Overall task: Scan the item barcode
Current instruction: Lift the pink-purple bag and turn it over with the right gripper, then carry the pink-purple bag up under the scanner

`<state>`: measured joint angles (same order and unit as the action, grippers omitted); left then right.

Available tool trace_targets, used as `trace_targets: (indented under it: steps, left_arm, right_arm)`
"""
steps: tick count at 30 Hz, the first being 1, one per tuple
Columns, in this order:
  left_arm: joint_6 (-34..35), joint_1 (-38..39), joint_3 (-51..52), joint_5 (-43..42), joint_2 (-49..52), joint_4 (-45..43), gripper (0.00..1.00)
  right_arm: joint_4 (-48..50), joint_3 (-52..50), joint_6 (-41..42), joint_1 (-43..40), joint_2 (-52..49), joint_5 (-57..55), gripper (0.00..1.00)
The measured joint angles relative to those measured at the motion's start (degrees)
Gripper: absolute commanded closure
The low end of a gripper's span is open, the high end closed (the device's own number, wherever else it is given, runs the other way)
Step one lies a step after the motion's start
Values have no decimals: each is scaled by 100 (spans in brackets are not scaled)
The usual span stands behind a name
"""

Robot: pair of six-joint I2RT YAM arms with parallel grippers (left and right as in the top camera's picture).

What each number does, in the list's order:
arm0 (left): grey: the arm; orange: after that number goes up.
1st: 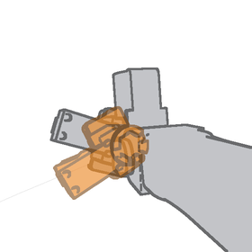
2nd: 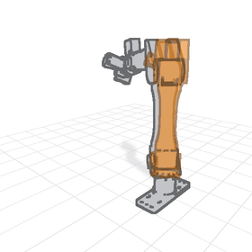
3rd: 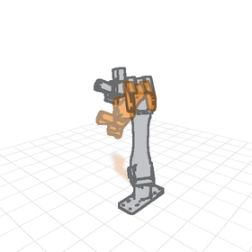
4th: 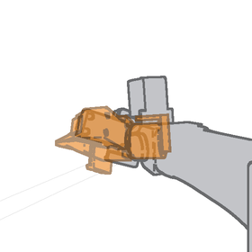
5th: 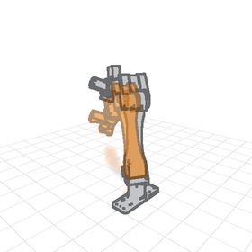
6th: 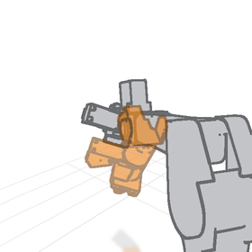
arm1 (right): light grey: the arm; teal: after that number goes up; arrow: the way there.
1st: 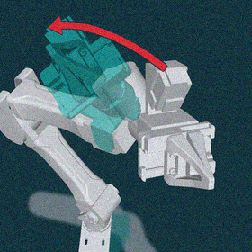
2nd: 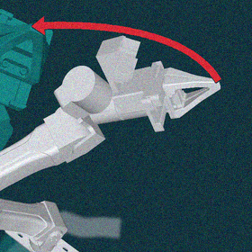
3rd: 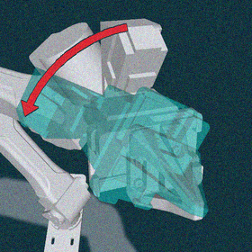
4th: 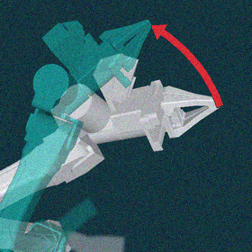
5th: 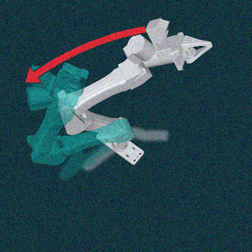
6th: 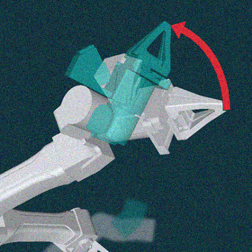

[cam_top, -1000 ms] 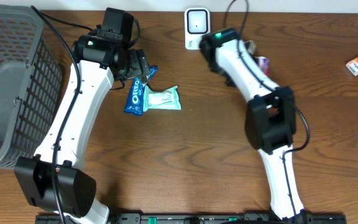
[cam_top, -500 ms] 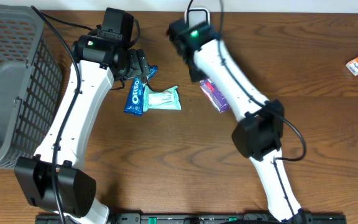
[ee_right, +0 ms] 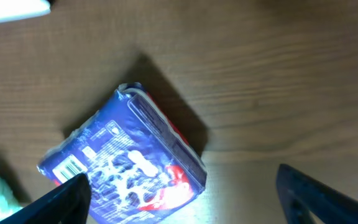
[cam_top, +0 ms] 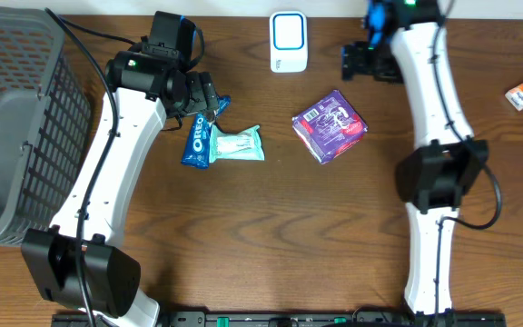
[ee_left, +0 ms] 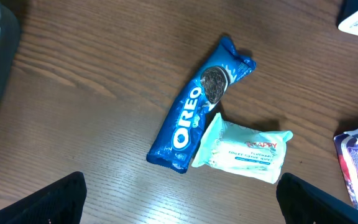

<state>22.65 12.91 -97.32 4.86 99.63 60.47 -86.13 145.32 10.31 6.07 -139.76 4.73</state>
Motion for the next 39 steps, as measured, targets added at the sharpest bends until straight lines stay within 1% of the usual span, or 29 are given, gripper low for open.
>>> trace_targets:
  steps: [4, 7, 9, 11, 12, 14, 16, 17, 19, 21, 22, 25, 28, 31, 34, 39]
  left_arm:
    - [2, 0, 0, 0, 0, 0, 2]
    - [0, 0, 0, 0, 0, 0, 2]
    - [0, 0, 0, 0, 0, 2, 2]
    - [2, 0, 0, 0, 0, 0, 2]
    - [2, 0, 0, 0, 0, 2, 2]
    - [2, 0, 0, 0, 0, 2, 2]
    - [2, 0, 0, 0, 0, 2, 2]
    - [0, 0, 0, 0, 0, 2, 2]
    - [0, 0, 0, 0, 0, 2, 2]
    - [0, 0, 0, 0, 0, 2, 2]
    - [0, 0, 0, 0, 0, 2, 2]
    - [0, 0, 0, 0, 0, 2, 2]
    - [2, 0, 0, 0, 0, 2, 2]
    - [0, 0, 0, 0, 0, 2, 2]
    - [0, 0, 0, 0, 0, 2, 2]
    - [2, 0, 0, 0, 0, 2, 2]
  right_arm:
    - [216, -894, -911, -483, 0, 1547, 14]
    - [389, -1606, -1497, -691, 0, 2470, 17]
    - [640, -2057, -1738, -763, 0, 2872, 20]
    - [898, -2494, -1895, -787, 0, 3139, 25]
    - [999, -2684, -1969, -787, -2, 3235, 31]
    - [1180, -2992, -2061, -785, -2, 3359, 50]
    - [1272, -3198, -2129, -776, -2, 3458, 71]
    - [1292, -3265, -2149, -776, -2, 3510, 78]
    - [1296, -3292, -2157, -776, -2, 3593, 82]
    - [1294, -3274, -2151, -778, -2, 3644, 94]
    - [1279, -3239, -2133, -778, -2, 3657, 98]
    - [1132, -2962, -1976, -774, -2, 3554, 99]
    - [973, -2417, -1694, -758, 0, 3064, 99]
    - [750, -1886, -1150, -667, 94, 1908, 99]
    - [511, -1679, -417, -391, 393, 249, 99]
    - [-334, -1572, 1193, 474, 883, -3012, 99]
